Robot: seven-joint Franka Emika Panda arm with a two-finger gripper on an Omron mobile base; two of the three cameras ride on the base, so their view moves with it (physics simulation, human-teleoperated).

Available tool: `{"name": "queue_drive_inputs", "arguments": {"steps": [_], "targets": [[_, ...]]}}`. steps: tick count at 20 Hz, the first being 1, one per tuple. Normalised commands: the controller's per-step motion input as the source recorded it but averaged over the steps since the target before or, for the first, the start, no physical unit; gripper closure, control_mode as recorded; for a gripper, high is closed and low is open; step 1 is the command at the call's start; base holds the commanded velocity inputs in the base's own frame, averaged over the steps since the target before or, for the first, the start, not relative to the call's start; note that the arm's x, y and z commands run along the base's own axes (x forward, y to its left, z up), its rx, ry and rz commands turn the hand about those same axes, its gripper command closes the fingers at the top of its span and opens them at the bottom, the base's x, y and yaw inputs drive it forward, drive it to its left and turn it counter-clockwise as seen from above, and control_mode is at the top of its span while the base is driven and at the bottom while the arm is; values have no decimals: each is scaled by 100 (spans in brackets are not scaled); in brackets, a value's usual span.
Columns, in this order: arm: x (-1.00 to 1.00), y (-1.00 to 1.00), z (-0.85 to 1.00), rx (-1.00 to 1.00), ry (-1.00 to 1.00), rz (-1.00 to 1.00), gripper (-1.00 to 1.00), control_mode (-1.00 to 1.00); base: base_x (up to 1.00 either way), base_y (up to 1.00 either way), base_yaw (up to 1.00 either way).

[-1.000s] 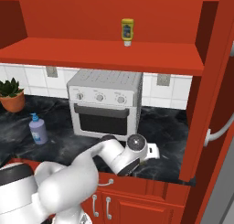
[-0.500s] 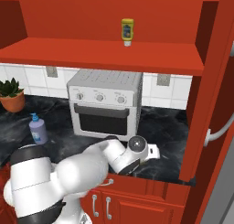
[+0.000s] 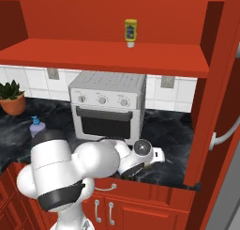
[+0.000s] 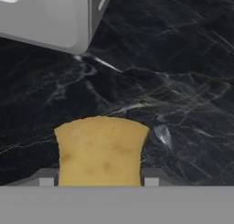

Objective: Pick the soap dispenser and sponge from the cabinet and place them on the counter.

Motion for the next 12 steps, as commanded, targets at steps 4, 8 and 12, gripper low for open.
{"name": "queue_drive_inputs", "arguments": {"steps": [4, 8, 12], "targets": [[16, -5, -25, 0, 0, 1, 100, -100, 0, 0, 0], [15, -3, -23, 0, 0, 1, 100, -100, 0, 0, 0], [8, 0, -21, 0, 0, 0, -100, -100, 0, 0, 0]]}}
